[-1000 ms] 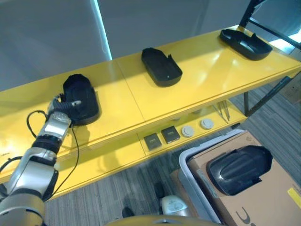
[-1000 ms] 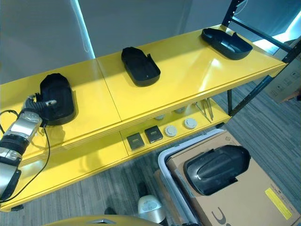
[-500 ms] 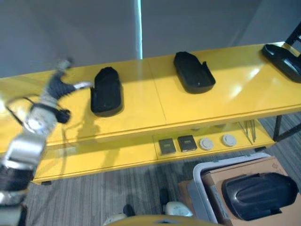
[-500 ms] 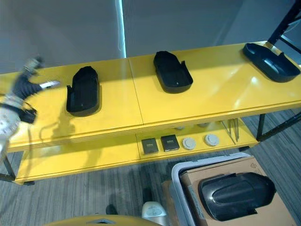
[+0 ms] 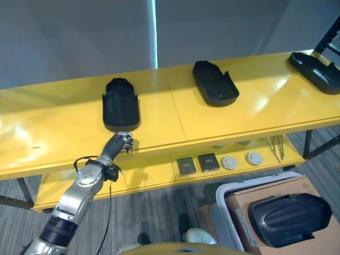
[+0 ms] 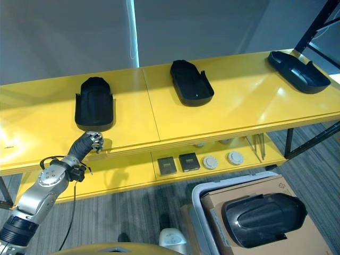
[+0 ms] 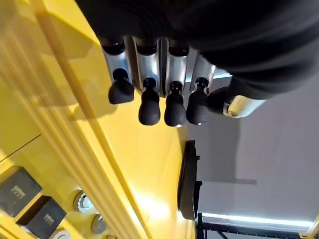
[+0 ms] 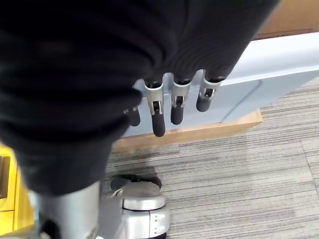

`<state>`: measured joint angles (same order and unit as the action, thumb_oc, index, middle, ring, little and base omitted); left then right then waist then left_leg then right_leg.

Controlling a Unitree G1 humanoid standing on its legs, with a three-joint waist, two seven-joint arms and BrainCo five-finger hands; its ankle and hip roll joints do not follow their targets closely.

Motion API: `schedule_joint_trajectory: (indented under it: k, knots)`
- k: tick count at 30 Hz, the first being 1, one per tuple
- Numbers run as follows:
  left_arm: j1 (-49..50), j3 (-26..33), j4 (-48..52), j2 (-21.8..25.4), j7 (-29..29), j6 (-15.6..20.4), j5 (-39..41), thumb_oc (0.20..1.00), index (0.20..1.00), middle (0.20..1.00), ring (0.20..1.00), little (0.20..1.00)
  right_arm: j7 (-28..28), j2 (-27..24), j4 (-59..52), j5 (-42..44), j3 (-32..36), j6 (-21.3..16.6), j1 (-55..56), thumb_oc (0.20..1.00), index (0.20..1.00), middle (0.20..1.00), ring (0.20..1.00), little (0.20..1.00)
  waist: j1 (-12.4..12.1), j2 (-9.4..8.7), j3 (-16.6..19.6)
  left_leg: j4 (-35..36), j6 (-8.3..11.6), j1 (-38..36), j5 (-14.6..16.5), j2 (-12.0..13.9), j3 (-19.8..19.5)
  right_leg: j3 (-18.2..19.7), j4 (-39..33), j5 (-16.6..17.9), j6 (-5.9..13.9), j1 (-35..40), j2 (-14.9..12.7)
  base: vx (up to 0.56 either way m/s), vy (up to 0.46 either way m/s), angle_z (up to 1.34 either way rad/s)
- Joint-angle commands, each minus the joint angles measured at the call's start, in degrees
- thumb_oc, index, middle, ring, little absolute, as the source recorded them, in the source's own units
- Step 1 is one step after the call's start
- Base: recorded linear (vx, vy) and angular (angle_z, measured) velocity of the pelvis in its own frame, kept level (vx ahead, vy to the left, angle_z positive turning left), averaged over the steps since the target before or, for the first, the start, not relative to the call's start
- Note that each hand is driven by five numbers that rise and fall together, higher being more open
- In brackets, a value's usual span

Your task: Move parts from the plastic box to the shelf.

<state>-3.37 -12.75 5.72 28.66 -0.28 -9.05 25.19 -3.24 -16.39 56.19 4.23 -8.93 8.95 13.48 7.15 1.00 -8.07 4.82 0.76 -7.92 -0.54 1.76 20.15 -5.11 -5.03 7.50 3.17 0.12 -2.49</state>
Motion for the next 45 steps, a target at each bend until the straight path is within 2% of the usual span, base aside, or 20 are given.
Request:
schedule_joint_trajectory:
  k: [1,2,7,14,32,36,37,38,41,45]
  knots:
    - [-4.61,0.86,-1.09,1.09,4.46,6.27,0.47,0.2,0.2,0.2,0.2,0.2,-1.77,-1.54,1.74,1.0,-1.29,-0.04,0.84,1.0,1.0,1.0,1.0,1.0,0.3,-0.8,0.73,-1.01,0.95,1.67,0.01,3.43,-3.8,0.97,0.9,-2.09,6.1,1.77,-2.74,0.02,-0.005,-0.05]
    - [-6.5,0.55,-6.23,0.54,7.63,8.24,-0.89,0.2,0.2,0.2,0.2,0.2,-1.66,-1.71,1.5,0.42,-1.83,-0.03,0.88,1.0,1.0,1.0,1.0,1.0,1.04,-1.03,0.84,-1.12,0.91,1.47,0.11,3.56,-3.24,1.33,1.04,-2.03,6.05,1.63,-2.72,0.03,-0.005,-0.04]
    - [-12.58,-0.06,-17.24,-2.01,13.13,8.78,-1.01,0.2,0.2,0.2,0.2,0.2,-0.97,-2.2,0.85,-0.68,-3.42,1.12,0.34,1.0,1.0,1.0,1.0,1.0,2.84,-1.46,1.07,-1.07,0.87,0.87,0.31,3.96,-1.9,2.18,1.46,-2.05,5.99,1.29,-2.55,0.03,-0.008,-0.07]
    - [-16.71,-1.53,-30.88,-5.73,16.63,9.61,-1.8,0.2,0.2,0.2,0.2,0.2,-0.2,-2.91,0.08,-2.45,-4.79,2.25,-0.29,1.0,1.0,1.0,1.0,1.0,4.72,-1.73,0.83,-1.23,0.73,0.02,0.72,4.21,-0.79,3.07,1.74,-2.42,5.94,1.59,-2.33,0.02,-0.001,-0.09]
    - [-20.35,1.47,-39.35,-4.58,20.58,11.32,-2.01,0.2,0.2,0.2,0.2,0.2,1.51,-4.18,0.97,-3.98,-5.05,1.64,-0.57,1.0,1.0,1.0,1.0,1.0,5.48,-1.59,0.49,-1.83,0.59,-0.49,0.89,4.3,-0.59,3.45,2.69,-3.11,5.96,1.98,-2.45,0.0,0.002,-0.02]
    - [-20.0,1.15,-36.91,-3.98,16.16,14.25,-1.62,0.2,0.2,0.2,0.2,0.2,1.42,-4.07,1.5,-4.73,-4.96,1.44,-1.03,1.0,1.0,1.0,1.0,1.0,5.01,-1.51,0.43,-2.11,0.49,-0.45,1.21,4.02,-0.99,3.33,2.58,-3.19,6.03,2.24,-2.74,-0.02,0.048,0.0]
    - [-18.35,0.76,-29.85,-3.57,13.28,15.25,-1.17,0.2,0.2,0.2,0.2,0.2,1.12,-3.77,1.39,-4.77,-4.6,1.52,-1.19,1.0,1.0,1.0,1.0,1.0,4.27,-1.49,0.16,-2.38,0.42,-0.28,1.47,3.86,-1.38,3.01,2.51,-3.17,6.06,2.31,-3.01,-0.06,0.063,-0.03]
    - [-17.99,0.82,-28.47,-3.47,12.92,15.06,-0.89,0.2,0.2,0.2,0.2,0.2,1.07,-3.75,1.4,-4.74,-4.53,1.5,-1.22,1.0,1.0,1.0,1.0,1.0,4.12,-1.48,0.1,-2.41,0.4,-0.26,1.52,3.81,-1.44,2.92,2.46,-3.15,6.07,2.35,-3.06,-0.07,0.075,-0.04]
    - [-13.31,1.02,-14.1,-3.02,5.77,12.76,1.45,0.2,0.2,0.2,0.2,0.2,0.31,-3.22,0.93,-4.57,-3.45,1.92,-1.6,1.0,1.0,1.0,1.0,1.0,2.28,-1.34,-0.26,-2.56,0.19,-0.01,1.77,3.17,-2.35,1.87,2.25,-2.82,6.33,2.74,-3.84,-0.08,0.101,0.0]
    - [-9.51,1.21,-4.47,-2.46,-0.94,11.27,5.06,0.2,0.2,0.2,0.2,0.2,-0.31,-2.74,-0.09,-4.0,-2.48,2.94,-1.63,1.0,1.0,1.0,1.0,1.0,0.84,-1.16,-0.39,-2.48,-0.44,0.18,2.11,1.91,-3.4,1.3,2.37,-2.26,7.02,2.78,-4.87,-0.08,0.122,0.0]
